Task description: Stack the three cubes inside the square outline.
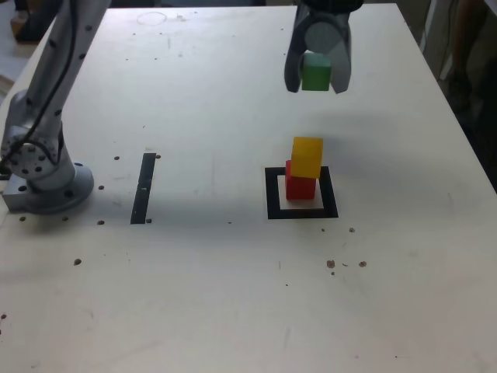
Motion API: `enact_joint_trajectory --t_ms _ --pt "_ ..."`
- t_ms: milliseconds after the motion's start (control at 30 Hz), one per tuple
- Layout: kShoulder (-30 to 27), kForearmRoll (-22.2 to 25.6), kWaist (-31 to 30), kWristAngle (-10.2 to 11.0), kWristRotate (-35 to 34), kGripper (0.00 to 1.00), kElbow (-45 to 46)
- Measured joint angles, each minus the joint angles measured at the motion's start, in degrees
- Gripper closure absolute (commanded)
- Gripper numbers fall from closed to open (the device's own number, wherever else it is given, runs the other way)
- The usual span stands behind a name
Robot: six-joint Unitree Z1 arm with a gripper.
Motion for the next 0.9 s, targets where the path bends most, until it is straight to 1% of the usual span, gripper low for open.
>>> enact_joint_trajectory --t_ms 100,200,567,900 --pt "-3.08 -0.09 -3.20 -0.45 -1.75 0.68 2.80" --pt "-4.73 -0.38 -5.48 -0.81 -3.68 0.68 5.21" --pt "-5.83 -0.60 -13.89 -1.71 -10.41 0.68 7.62" --pt "-5.45 -1.77 -15.57 -2.90 -12.09 0.68 8.43"
